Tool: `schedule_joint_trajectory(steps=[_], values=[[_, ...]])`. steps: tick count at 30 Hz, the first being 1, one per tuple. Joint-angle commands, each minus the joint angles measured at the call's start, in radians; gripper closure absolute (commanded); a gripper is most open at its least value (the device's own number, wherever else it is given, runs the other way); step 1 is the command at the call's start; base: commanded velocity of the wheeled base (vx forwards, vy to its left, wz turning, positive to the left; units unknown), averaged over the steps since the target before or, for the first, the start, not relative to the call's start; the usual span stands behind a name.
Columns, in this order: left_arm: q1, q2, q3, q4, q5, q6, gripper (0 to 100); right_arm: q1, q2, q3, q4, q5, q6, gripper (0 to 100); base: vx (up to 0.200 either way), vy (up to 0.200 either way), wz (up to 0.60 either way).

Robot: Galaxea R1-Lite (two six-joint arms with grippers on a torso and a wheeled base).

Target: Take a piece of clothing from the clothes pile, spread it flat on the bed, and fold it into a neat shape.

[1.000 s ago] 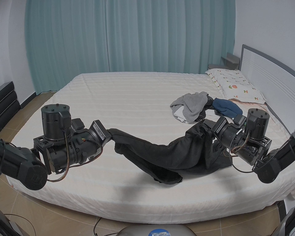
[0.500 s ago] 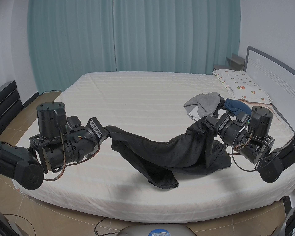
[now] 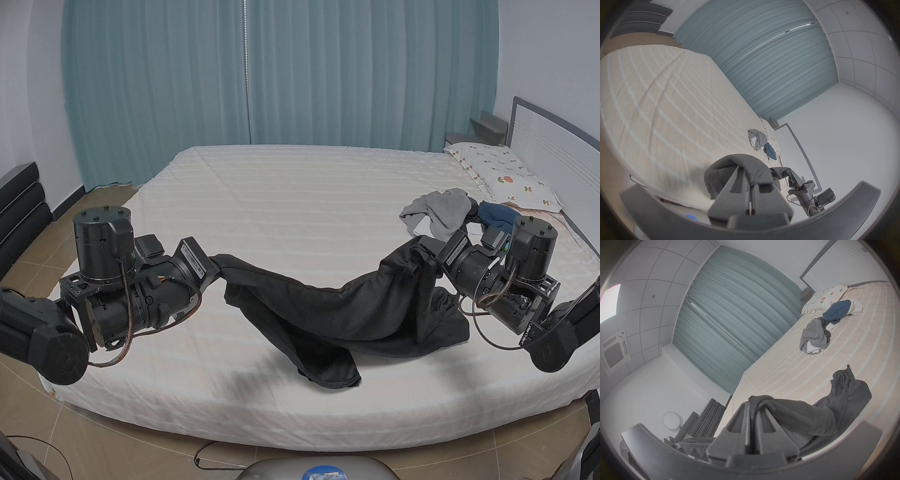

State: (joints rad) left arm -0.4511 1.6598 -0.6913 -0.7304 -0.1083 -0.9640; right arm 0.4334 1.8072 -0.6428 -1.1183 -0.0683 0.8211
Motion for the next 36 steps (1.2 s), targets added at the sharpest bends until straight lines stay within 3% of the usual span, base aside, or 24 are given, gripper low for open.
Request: schedule_joint_trajectory(steps=[1, 12, 21, 27, 31, 36], values=[[-0.001, 0.008, 0.006, -0.001, -0.001, 0.002, 100, 0.005, -0.002, 0.015, -0.021, 0.002, -0.003, 100, 0.000, 0.000, 0.00], [-0.012, 0.003, 0.012, 0.003, -0.002, 0.021, 100, 0.004, -0.009, 0.028, -0.034, 0.001, -0.007, 100, 0.000, 0.000, 0.00], [-0.021, -0.021, 0.026, 0.008, -0.008, 0.021, 100, 0.004, -0.095, 0.071, -0.021, 0.001, -0.020, 100, -0.200, 0.000, 0.00], [-0.035, -0.069, 0.024, 0.009, -0.007, 0.031, 100, 0.011, -0.198, 0.110, 0.020, -0.010, -0.091, 100, -0.200, 0.000, 0.00], [-0.067, -0.186, 0.033, 0.066, 0.001, 0.084, 100, 0.045, -0.382, 0.115, 0.160, -0.018, -0.099, 100, -0.200, 0.000, 0.00], [-0.092, -0.325, -0.020, 0.247, 0.004, 0.114, 100, 0.090, -0.589, 0.025, 0.387, -0.044, -0.128, 100, -0.080, 0.000, 0.00]])
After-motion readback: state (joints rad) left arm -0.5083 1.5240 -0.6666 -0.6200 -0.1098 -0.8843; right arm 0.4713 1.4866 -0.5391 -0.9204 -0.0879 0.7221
